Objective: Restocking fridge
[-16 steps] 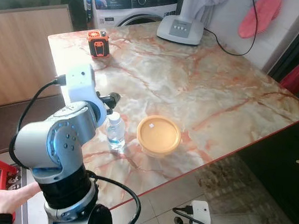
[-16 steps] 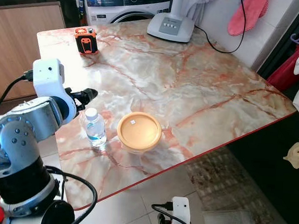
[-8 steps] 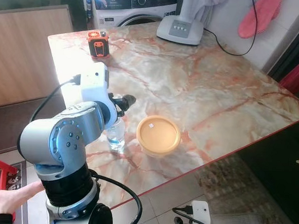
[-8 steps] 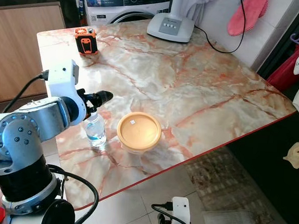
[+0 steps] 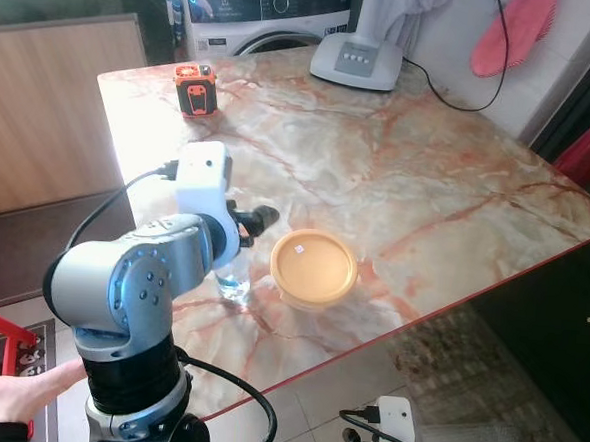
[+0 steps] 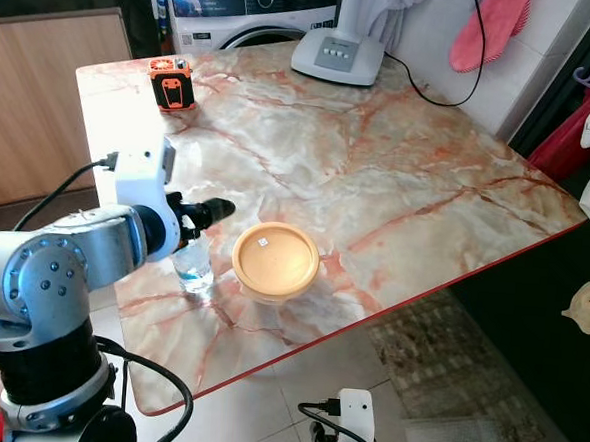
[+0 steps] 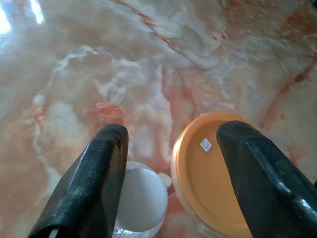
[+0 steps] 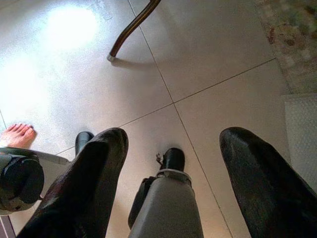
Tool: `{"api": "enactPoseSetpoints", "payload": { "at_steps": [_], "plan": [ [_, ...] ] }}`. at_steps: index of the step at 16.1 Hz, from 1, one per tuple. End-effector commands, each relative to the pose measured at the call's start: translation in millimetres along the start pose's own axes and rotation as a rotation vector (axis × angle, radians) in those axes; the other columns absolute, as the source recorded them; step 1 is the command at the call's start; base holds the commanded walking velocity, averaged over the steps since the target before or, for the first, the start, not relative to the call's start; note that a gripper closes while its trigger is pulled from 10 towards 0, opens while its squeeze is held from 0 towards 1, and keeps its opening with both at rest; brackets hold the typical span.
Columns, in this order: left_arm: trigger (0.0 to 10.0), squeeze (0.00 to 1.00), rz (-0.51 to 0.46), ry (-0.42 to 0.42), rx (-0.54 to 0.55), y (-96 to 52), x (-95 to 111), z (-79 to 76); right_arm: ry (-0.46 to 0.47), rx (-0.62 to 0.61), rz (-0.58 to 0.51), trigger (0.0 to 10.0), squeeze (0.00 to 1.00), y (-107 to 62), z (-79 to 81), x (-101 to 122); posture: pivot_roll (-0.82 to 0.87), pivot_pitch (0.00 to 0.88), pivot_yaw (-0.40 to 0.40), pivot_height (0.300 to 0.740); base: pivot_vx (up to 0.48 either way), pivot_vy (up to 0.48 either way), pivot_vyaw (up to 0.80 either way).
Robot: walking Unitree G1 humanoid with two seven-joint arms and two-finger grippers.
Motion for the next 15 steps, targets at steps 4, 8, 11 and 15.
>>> {"api": "enactPoseSetpoints", "payload": {
  "at_steps": [4,8,11,15],
  "plan": [
    [10.0,0.0,0.018,0.045,-0.066,-2.4,-6.2,-10.0,0.022,-0.016,0.019,10.0,0.0,-1.6,-4.0,-7.9,0.15,0.081,-0.034,0.74,0.0,0.0,0.0],
    [10.0,0.0,0.024,0.062,-0.091,-4.7,-9.3,-8.3,0.024,-0.013,0.018,10.0,0.0,-1.4,-2.8,-7.6,0.17,0.085,-0.027,0.74,0.0,0.0,0.0],
    [10.0,0.0,0.034,0.104,-0.16,-7.1,-11.5,-13.7,0.024,-0.011,0.019,10.0,0.0,-1.2,-1.8,-7.6,0.18,0.087,-0.024,0.74,0.0,0.0,0.0],
    [10.0,0.0,0.064,0.247,-0.146,-13.7,-9.2,7.0,0.026,-0.01,0.018,10.0,0.0,-0.8,-0.4,-6.6,0.18,0.086,-0.022,0.74,0.0,0.0,0.0]
  ]
}}
Point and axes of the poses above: a point about 5 cm out from each wrist's last joint towards the gripper, its own y axis pointing out of the wrist towards the gripper, its own x axis along the axis of the wrist's last joint, z = x × y, the point moved 5 cm from there along y, pointing out of the wrist towards the gripper, and after that the axes turned 3 degrees about y, right-handed, at the moved point
